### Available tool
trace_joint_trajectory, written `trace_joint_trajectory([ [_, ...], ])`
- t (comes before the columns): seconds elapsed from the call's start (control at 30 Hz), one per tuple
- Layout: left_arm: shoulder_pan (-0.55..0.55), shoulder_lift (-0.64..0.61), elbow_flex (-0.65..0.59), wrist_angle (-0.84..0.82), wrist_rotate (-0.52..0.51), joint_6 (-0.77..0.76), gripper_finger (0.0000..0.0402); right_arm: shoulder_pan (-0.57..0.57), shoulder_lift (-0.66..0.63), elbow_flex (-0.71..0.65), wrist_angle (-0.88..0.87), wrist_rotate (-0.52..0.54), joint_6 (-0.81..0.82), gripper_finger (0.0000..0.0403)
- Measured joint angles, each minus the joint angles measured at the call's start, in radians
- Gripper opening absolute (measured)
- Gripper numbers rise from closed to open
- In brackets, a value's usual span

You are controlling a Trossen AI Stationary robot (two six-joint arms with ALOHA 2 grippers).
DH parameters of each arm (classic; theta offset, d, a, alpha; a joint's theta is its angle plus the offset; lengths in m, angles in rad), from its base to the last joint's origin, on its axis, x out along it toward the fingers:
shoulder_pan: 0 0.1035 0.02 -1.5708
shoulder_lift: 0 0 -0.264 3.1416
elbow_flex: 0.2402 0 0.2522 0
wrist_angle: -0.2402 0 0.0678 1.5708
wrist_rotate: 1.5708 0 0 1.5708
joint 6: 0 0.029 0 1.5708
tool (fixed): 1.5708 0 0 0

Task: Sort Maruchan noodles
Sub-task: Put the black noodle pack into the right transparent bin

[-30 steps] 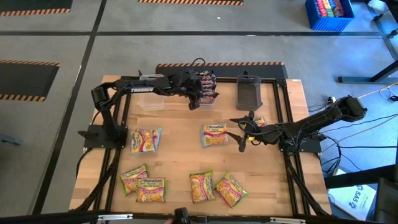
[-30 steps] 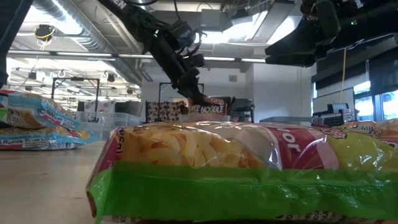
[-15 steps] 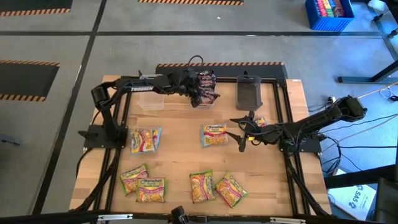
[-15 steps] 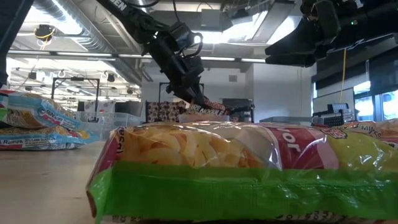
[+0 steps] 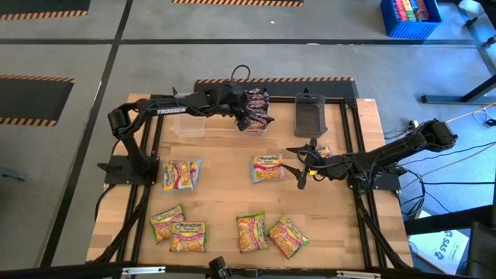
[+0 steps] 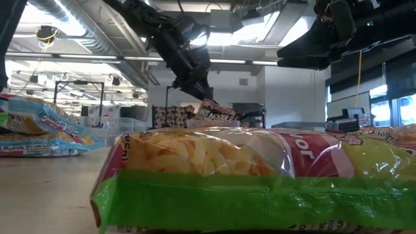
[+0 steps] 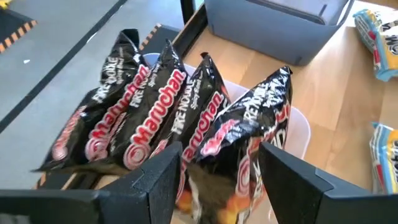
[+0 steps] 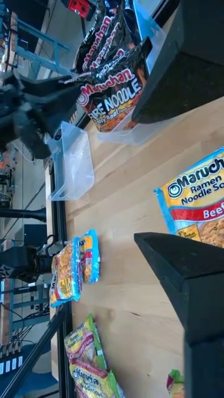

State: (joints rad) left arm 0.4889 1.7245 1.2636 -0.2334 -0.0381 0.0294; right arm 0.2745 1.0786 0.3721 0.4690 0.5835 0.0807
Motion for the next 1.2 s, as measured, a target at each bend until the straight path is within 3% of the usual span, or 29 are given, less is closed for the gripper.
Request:
trace_joint_trajectory([
  [0.23, -0.012, -0.039, 0.0, -0.023, -0.003, 0.024, 0.0206, 0.0, 0.0, 0.0, -0.005, 0.0, -0.001, 0.0284],
  [0.37, -0.06, -0.039, -0.032, 0.049, -0.004, 0.033, 0.0206, 0.0, 0.0, 0.0, -0.026, 0.0, -0.001, 0.0284],
  [0.67, -0.167, -0.135, -0.2, 0.197, -0.057, 0.001, 0.0206, -0.018, 0.0, 0.0, -0.061, -0.009, 0.02, 0.0284],
  [0.9, -0.166, -0.28, -0.373, 0.329, -0.09, -0.01, 0.0206, -0.146, 0.0, 0.0, -0.06, -0.135, 0.067, 0.0284],
  [1.1, -0.118, -0.349, -0.532, 0.526, 0.02, -0.042, 0.0206, -0.261, 0.0, 0.004, -0.053, -0.24, 0.073, 0.0284],
  [1.2, -0.094, -0.345, -0.57, 0.544, 0.086, -0.049, 0.0206, -0.321, 0.003, 0.015, -0.052, -0.265, 0.073, 0.0284],
])
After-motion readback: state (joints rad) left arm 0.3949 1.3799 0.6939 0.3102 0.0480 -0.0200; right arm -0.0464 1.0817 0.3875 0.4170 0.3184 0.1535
